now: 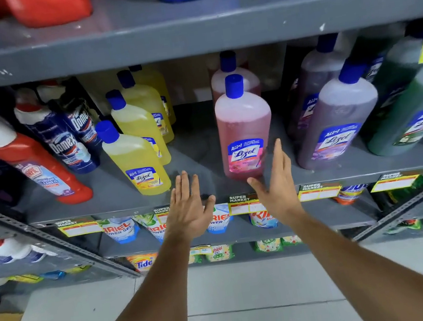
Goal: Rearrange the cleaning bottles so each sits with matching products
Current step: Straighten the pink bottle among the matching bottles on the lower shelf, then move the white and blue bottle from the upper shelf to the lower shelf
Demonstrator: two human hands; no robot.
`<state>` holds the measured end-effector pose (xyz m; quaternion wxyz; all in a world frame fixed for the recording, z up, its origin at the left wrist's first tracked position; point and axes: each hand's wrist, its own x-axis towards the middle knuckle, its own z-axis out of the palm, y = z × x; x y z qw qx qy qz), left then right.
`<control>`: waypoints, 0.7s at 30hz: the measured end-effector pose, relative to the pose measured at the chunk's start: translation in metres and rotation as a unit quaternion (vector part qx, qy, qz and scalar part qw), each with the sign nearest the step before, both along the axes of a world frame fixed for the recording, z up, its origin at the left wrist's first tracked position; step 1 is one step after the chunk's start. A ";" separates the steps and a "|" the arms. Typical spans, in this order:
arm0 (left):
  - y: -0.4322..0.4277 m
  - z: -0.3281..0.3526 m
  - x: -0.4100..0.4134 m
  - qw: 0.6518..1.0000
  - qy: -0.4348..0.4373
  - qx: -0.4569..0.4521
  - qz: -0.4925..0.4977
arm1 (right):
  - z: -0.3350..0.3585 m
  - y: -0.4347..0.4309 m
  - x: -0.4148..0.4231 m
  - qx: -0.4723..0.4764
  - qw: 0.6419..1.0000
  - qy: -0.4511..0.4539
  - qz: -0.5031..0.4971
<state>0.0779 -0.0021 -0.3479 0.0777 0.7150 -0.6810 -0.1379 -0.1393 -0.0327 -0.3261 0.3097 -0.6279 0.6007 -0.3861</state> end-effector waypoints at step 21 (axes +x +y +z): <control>0.106 0.302 0.123 0.893 -0.159 -0.371 0.199 | 0.302 0.034 0.119 -0.327 0.906 -0.117 0.241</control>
